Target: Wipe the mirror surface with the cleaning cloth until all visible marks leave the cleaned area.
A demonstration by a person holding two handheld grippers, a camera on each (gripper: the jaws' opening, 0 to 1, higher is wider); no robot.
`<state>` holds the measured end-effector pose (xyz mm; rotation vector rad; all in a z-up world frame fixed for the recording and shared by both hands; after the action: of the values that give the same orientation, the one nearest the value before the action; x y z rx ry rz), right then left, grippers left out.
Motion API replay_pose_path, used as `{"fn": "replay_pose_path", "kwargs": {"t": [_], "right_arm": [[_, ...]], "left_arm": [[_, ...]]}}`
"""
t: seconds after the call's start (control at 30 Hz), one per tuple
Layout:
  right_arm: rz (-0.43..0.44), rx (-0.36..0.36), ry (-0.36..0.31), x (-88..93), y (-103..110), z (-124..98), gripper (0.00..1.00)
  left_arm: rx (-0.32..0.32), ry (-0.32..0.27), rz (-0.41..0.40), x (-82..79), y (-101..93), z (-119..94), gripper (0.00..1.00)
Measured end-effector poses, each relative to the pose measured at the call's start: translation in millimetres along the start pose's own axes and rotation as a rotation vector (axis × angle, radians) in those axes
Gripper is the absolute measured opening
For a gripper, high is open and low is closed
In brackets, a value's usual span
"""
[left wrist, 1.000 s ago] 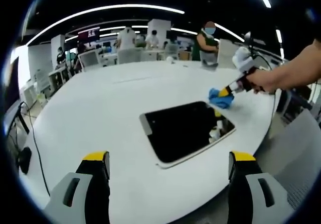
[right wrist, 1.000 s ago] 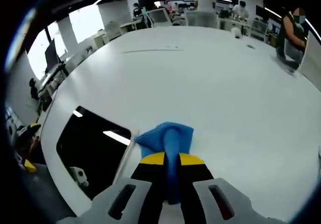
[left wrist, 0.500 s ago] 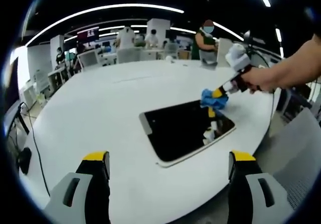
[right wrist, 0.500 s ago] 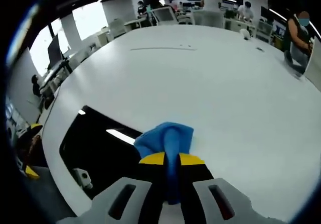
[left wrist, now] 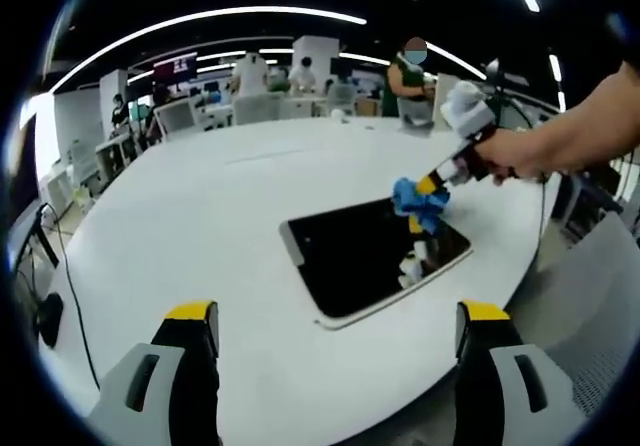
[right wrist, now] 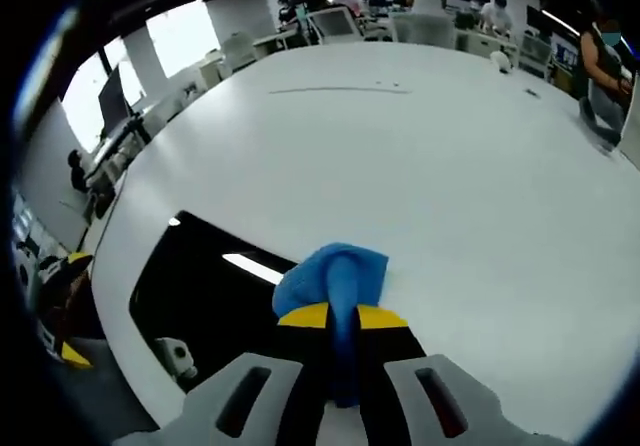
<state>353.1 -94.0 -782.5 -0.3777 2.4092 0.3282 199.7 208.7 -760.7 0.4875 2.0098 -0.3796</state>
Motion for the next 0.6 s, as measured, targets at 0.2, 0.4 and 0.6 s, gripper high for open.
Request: {"fn": "replay_pose_path", "kwargs": {"t": [0.2,0.4,0.6], "right_arm": [[-0.011,-0.020,0.037,1.9,11,6,0.03],[0.015,-0.010,0.035,0.3,12,6,0.03],[0.034,-0.024,0.036,-0.7,25,9,0.03]], "left_arm": [[0.015,-0.014,-0.009,-0.9,-1.1,1,0.99],[0.011,-0.023,-0.028,-1.9,-1.9,-1,0.99],[0.003,-0.022,-0.054,-3.3,-3.4,-3,0.99]]}}
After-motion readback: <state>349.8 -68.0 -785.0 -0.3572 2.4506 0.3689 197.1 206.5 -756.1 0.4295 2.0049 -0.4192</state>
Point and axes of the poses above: the point that each gripper's makers call its tool centre point, and the gripper's own axes: z roughly forward along the fingers, y roughly to its left, x roughly out of its underside, the point moved 8 cm from there along -z, roughly backward along the fingers, and after that the axes turned 5 degrees about -y, right-handed, at the moved point
